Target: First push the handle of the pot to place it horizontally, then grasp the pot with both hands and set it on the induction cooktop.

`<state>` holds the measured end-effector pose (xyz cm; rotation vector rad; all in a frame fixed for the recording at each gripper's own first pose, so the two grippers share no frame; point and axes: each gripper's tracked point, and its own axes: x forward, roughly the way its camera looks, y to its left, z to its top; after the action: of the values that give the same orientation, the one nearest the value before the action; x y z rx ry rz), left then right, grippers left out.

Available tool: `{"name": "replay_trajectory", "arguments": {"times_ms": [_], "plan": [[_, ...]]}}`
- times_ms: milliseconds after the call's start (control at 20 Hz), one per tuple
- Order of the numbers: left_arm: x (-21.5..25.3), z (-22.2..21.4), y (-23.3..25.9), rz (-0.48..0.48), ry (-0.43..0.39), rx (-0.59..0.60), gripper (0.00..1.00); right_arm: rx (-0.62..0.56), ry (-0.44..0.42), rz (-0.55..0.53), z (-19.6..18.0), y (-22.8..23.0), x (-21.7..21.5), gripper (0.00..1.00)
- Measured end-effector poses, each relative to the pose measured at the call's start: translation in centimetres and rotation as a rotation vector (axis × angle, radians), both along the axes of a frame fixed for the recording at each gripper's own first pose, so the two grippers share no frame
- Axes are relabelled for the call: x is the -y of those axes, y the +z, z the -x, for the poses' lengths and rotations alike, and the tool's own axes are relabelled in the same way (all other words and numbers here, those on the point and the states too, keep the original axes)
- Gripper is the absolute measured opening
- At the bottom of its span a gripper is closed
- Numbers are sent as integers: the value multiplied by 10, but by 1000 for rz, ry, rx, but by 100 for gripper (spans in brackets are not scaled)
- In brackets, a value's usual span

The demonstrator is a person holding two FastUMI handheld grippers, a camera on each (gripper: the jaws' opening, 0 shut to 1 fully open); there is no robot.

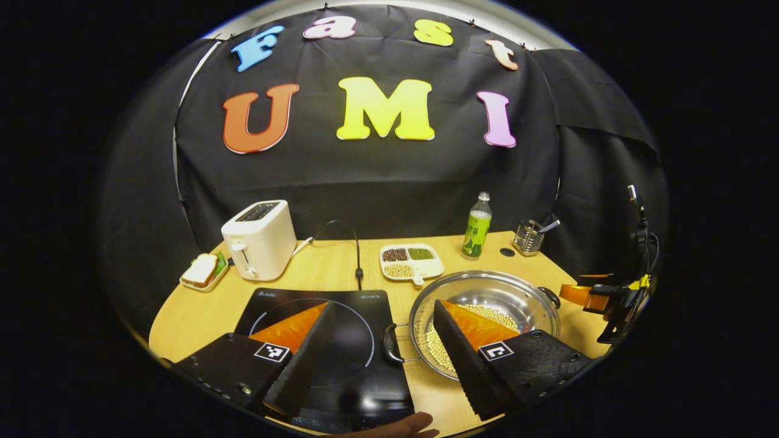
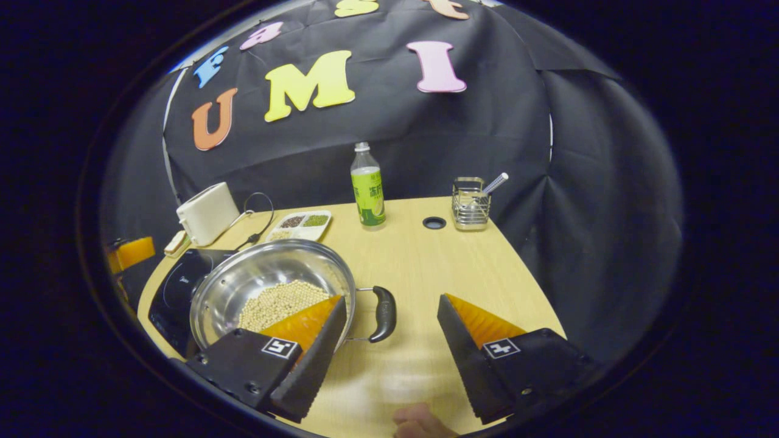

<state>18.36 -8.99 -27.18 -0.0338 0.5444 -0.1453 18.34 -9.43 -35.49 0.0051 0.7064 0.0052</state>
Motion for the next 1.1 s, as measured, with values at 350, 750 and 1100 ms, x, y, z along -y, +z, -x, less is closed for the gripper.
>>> {"name": "replay_trajectory", "arguments": {"times_ms": [350,750,1100], "plan": [[27,-7,-62,5,-35,-166,96,-55,-35,6,-15,-29,3,95],[29,-17,-107,-12,-18,-281,95,-99,-13,13,-25,-49,0,100],[32,-23,-114,27,-33,-291,69,-126,7,-53,-23,-53,-16,81]]}}
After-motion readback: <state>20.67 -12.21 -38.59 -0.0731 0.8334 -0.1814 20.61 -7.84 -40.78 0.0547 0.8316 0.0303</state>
